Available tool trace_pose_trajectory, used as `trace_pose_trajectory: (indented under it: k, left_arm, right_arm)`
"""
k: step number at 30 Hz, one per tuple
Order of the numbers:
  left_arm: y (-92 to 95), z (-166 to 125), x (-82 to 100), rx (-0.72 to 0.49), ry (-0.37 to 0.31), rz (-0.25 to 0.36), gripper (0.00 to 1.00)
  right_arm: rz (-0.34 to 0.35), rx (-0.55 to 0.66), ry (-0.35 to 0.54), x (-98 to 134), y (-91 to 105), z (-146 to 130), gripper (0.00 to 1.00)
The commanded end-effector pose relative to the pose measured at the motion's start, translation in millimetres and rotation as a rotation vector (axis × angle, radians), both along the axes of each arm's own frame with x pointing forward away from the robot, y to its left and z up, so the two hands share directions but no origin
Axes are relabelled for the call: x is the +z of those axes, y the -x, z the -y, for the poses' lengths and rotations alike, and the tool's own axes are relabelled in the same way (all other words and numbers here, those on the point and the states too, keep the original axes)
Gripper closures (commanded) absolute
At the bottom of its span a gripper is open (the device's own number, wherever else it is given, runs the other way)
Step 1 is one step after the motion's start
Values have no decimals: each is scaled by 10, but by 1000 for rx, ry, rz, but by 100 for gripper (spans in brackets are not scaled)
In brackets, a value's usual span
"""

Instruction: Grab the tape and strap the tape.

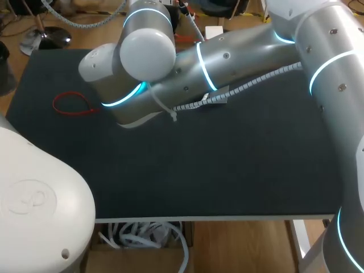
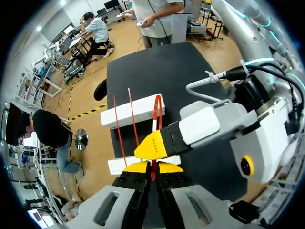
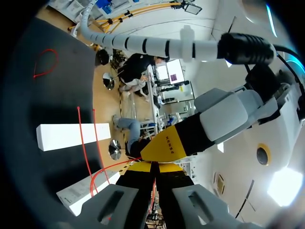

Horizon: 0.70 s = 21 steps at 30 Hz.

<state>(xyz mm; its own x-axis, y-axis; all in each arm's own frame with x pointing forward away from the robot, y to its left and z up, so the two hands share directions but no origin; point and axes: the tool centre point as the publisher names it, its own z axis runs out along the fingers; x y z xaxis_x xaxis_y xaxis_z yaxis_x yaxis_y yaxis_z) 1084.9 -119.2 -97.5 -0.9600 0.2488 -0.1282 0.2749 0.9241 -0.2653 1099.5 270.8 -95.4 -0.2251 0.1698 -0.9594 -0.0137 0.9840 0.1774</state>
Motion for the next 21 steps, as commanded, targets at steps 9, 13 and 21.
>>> trace_pose_trajectory:
  k: [9, 13, 21]
  left_arm:
    - [-4, 6, 12, 1, -4, -2, 100]
    - [-4, 6, 12, 1, -4, -2, 100]
    - [-4, 6, 12, 1, -4, -2, 100]
  right_arm:
    - [-12, 24, -4, 19, -1, 5, 100]
    - [-11, 31, -3, 19, 1, -1, 100]
    - [-6, 39, 4, 28, 3, -2, 64]
